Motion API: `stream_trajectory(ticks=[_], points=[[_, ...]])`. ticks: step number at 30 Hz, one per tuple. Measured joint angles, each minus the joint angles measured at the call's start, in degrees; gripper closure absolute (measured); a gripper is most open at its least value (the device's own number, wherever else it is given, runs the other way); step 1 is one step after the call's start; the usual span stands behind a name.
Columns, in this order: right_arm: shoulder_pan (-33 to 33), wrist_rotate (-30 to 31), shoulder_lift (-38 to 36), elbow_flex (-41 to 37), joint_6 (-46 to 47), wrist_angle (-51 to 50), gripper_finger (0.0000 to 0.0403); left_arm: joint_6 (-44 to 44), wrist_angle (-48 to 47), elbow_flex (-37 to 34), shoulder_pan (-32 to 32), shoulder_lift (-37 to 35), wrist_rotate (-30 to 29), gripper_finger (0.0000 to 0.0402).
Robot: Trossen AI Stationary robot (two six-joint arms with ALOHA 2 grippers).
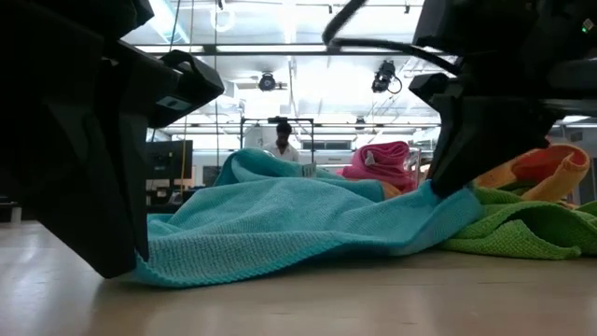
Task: Fold microfiber towels
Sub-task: Fold the blue microfiber cloth
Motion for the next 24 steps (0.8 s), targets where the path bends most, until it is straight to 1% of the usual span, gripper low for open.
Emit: stream_trajectory(ticks=[5,10,14,18,21,24], points=[[1.5,0.04,-4.78,0.6,0.02,0.26,0.0395,-0.73,-0.4,0.0,-0.45,-2.56,0.02,0.0393],[2.48,0.02,-11.95,0.62,1.07,0.51,0.0395,-0.83,-0.61,0.09,-0.83,-8.16,0.0,0.0394],[3.03,-2.35,-18.17,0.64,2.52,0.55,0.0396,-2.89,-0.85,0.09,-1.0,-12.82,1.05,0.0389],[3.13,-2.77,-24.28,0.67,2.95,0.91,0.0396,-3.29,-3.07,0.07,-1.68,-17.88,1.88,0.0396],[2.73,-2.85,-28.98,0.67,2.64,2.58,0.0396,-3.27,-4.02,0.07,-1.99,-22.55,0.94,0.0395],[2.7,-4.79,-31.88,0.69,2.0,4.83,0.0396,-1.42,-3.93,0.07,-2.31,-26.89,-1.33,0.039]])
